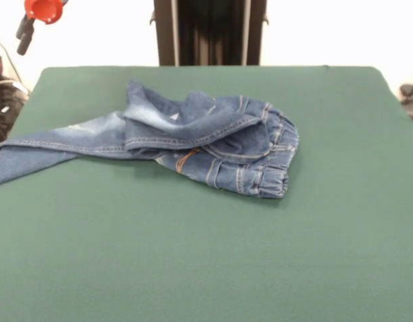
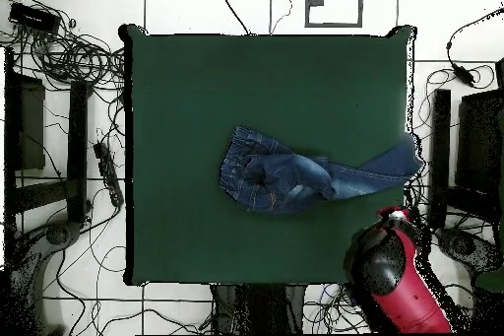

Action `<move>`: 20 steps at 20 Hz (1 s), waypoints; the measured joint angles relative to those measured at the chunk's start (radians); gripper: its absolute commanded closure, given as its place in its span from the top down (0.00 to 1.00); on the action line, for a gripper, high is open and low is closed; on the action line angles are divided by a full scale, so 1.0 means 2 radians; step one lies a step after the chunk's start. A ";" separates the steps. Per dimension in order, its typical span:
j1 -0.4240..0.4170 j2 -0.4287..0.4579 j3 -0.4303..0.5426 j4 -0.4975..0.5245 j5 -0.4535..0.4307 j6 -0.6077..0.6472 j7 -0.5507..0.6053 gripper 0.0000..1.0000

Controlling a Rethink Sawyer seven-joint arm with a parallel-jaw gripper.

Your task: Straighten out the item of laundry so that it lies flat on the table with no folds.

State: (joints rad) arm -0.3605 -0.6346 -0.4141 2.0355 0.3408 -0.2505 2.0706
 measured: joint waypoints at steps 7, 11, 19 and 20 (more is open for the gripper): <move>0.021 0.009 -0.019 -0.001 0.006 0.003 0.000 1.00; 0.033 0.017 -0.020 -0.001 0.007 0.003 0.000 1.00; 0.092 0.052 -0.035 -0.003 0.077 0.012 0.000 1.00; 0.100 0.055 -0.038 -0.003 0.087 0.015 0.000 1.00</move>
State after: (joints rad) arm -0.1598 -0.5239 -0.4894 2.0288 0.5144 -0.2200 2.0712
